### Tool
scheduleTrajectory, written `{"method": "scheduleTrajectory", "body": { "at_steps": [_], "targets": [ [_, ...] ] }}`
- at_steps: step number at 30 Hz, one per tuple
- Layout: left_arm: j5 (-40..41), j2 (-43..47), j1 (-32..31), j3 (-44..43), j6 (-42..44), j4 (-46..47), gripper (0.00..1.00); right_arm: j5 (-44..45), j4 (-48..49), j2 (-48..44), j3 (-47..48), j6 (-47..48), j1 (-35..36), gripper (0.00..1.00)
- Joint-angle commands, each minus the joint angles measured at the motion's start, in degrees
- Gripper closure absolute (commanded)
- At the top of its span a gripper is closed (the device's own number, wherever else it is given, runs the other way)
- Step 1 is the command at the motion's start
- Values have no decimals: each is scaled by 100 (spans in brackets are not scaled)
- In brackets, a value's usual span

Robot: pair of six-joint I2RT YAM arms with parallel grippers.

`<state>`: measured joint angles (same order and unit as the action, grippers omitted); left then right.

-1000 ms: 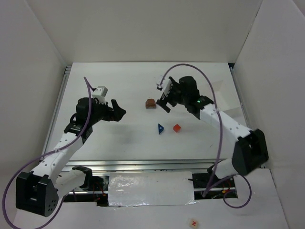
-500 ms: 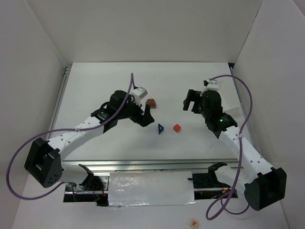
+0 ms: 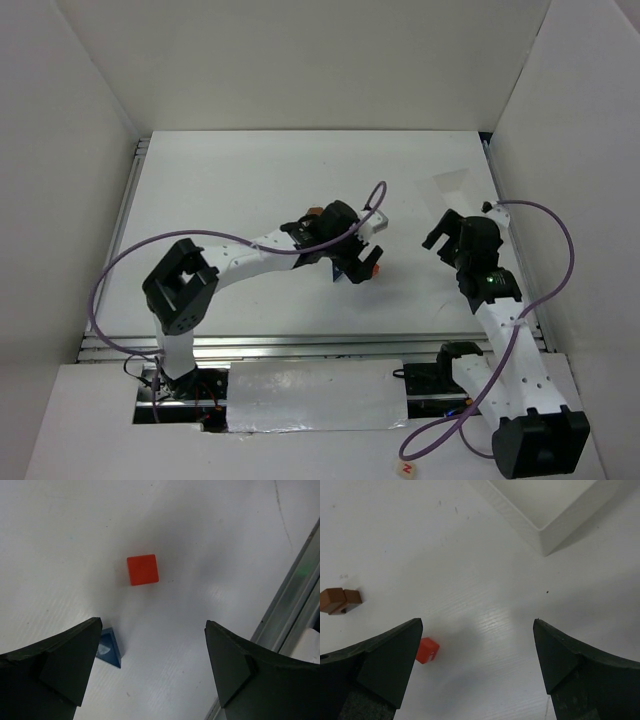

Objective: Build the wood block tower

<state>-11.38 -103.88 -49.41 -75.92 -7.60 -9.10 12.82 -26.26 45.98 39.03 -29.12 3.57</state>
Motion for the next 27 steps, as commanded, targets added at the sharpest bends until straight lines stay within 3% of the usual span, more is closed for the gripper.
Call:
{"method": "scheduleTrajectory", "body": {
  "at_steps": [1, 9, 17, 27],
  "targets": [
    [487, -510, -332, -580, 180, -74, 3, -191, -2, -220, -106, -111, -260, 0],
    [1094, -1696, -570, -1478, 48, -452, 9, -464, 121, -379, -229, -67, -507, 0],
    [1454, -1873, -561, -1461, -67, -320, 14, -693, 235, -467, -273, 3, -524, 0],
    [1261, -1935, -570, -1390, -14, -48, 39, -719, 271, -414, -290, 56, -524, 0]
  ]
}}
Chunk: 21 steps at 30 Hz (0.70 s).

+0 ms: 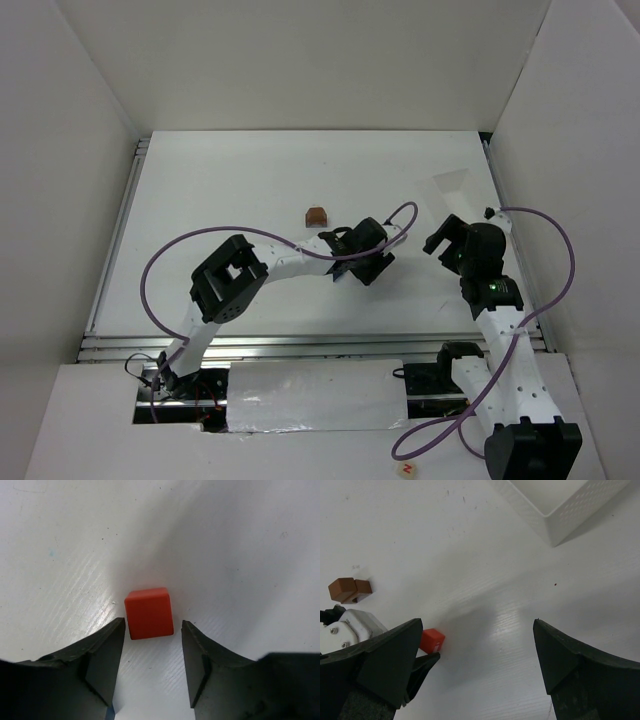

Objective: Build the wood block tower

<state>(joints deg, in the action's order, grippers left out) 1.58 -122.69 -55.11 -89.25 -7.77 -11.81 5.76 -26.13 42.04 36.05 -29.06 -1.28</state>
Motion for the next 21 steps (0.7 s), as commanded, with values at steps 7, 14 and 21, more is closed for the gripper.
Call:
{"method": "scheduleTrajectory", "body": {
  "at_steps": [7, 14, 21],
  "targets": [
    [-114, -53, 1, -13, 109, 381, 61, -127, 363, -91, -37, 102, -39, 0],
    [-201, 263, 53, 162, 240, 460, 84, -1106, 924, -337, -283, 654, -39, 0],
    [-861, 2036, 439, 1864, 653, 1488, 97, -2841, 1830, -504, -274, 1771, 101, 0]
  ]
}}
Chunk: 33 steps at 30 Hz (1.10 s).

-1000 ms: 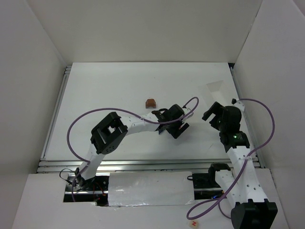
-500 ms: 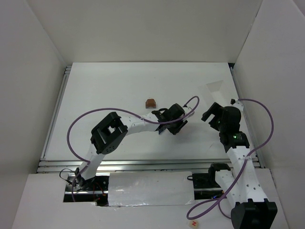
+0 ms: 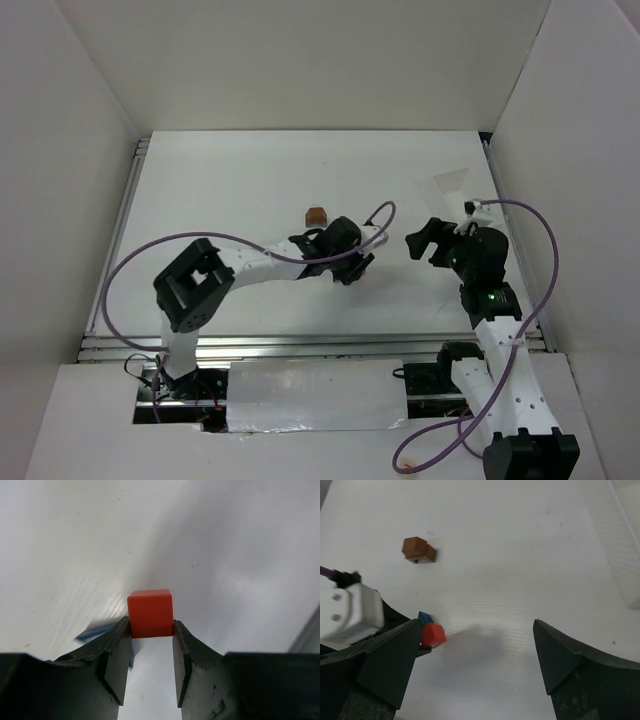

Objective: Build the wood block tower

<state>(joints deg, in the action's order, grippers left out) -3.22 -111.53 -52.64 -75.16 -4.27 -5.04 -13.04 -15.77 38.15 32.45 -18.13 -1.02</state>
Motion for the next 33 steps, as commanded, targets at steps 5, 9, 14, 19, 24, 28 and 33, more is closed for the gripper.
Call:
{"method": "scheduleTrajectory", "body": {
  "at_steps": [5, 9, 14, 19, 24, 28, 33],
  "targets": [
    [-1089, 2239, 587, 1642, 691, 1540, 99, -1280, 935, 235, 516, 2124, 916, 0],
    [-2619, 3011, 1237, 2259, 806, 1979, 100, -1814, 761, 656, 963, 3813, 1630, 0],
    [-4124, 3514, 1845, 2480, 1139, 1903, 100, -2132, -171, 1474, 2088, 5354, 2272, 0],
    [-4256, 4129, 1810, 2794, 1982, 1602, 100, -2405, -927, 2231, 2959, 6835, 2624, 0],
    [-4205, 4656, 1959, 3349, 2062, 2366, 100, -3125, -1418, 3039, 3794, 7674, 2694, 0],
    [-3730, 4623, 2135, 3359, 2211, 2307, 100, -3381, -1981, 3453, 4217, 8271, 2721, 0],
    [-3896, 4219, 2451, 3104, 2387, 2121, 100, -3670, -3220, 3857, 4506, 9028, 2817, 2]
  ]
}}
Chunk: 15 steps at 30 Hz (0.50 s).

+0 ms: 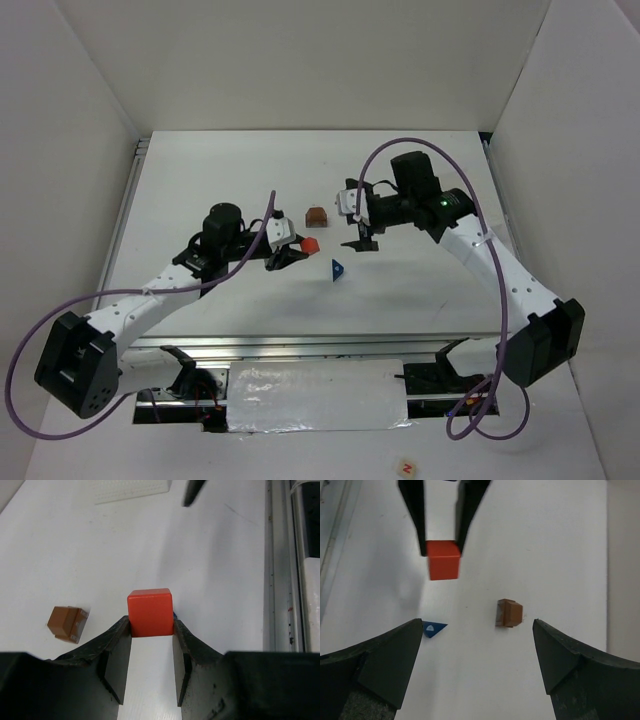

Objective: Build the wood block tower

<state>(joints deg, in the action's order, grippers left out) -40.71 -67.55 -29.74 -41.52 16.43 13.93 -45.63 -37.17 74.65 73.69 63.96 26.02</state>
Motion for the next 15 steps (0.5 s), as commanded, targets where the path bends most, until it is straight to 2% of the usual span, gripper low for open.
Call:
{"method": "scheduleTrajectory", "body": {
  "at_steps": [1, 6, 15],
  "targets": [
    [-183, -223, 239, -347, 326, 224, 100, -473, -1213, 425, 461, 837, 131, 2],
    [-262, -531, 275, -576, 440, 57, 100, -1202, -1768, 1042, 1042, 750, 166, 5],
    [-359, -540, 284, -507, 388, 285, 100, -1089, -529, 1447, 858, -314, 430, 5]
  ]
}}
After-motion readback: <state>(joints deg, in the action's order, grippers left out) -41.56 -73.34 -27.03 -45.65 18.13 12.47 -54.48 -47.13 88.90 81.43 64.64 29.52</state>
